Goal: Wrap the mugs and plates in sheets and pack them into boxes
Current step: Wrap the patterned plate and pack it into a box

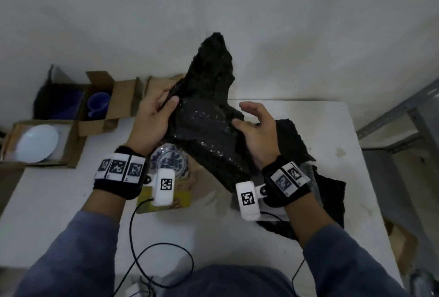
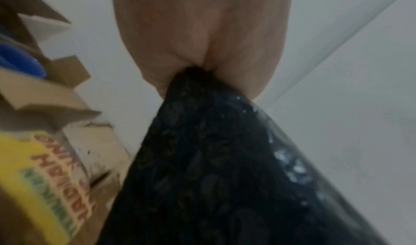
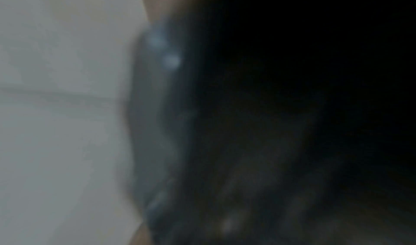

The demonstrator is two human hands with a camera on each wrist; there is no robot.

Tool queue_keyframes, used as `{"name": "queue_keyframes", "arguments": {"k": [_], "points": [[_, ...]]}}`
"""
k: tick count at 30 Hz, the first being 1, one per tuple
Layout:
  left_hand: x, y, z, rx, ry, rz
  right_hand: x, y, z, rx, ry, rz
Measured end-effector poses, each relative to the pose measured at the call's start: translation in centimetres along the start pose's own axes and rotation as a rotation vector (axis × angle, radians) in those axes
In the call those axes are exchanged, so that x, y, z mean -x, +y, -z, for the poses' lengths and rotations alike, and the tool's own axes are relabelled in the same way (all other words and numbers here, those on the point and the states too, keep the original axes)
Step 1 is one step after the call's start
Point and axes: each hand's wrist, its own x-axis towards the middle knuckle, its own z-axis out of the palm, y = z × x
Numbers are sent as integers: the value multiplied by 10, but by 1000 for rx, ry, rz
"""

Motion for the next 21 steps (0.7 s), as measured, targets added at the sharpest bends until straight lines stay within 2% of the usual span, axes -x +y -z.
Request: {"name": "queue_keyframes", "arguments": {"k": [3,5,7,8,9,13,14,18,21], "points": [[-6,7,38,-126,-74,-55,1,-2,-24,189,-23,95],[-7,11,60,-148,-158,-41,0,-3,-40,391,-35,256],[-6,13,75,-177,-230,-36,0,-5,-59,452,-75,396],[-4,13,80,-184,-258,-28,-2,-7,-69,453,-92,410],[-4,11,86,-185,-275,-13,-5,-7,-79,442,-107,382],[2,4,111,-138,-343,76,-17,2,-107,355,-153,106],[5,4,117,-139,-376,104,-18,5,-111,369,-148,92],[11,6,145,-160,-477,240,-22,12,-120,456,-168,195],[10,6,172,-307,-576,387,-23,14,-123,541,-171,191]]}}
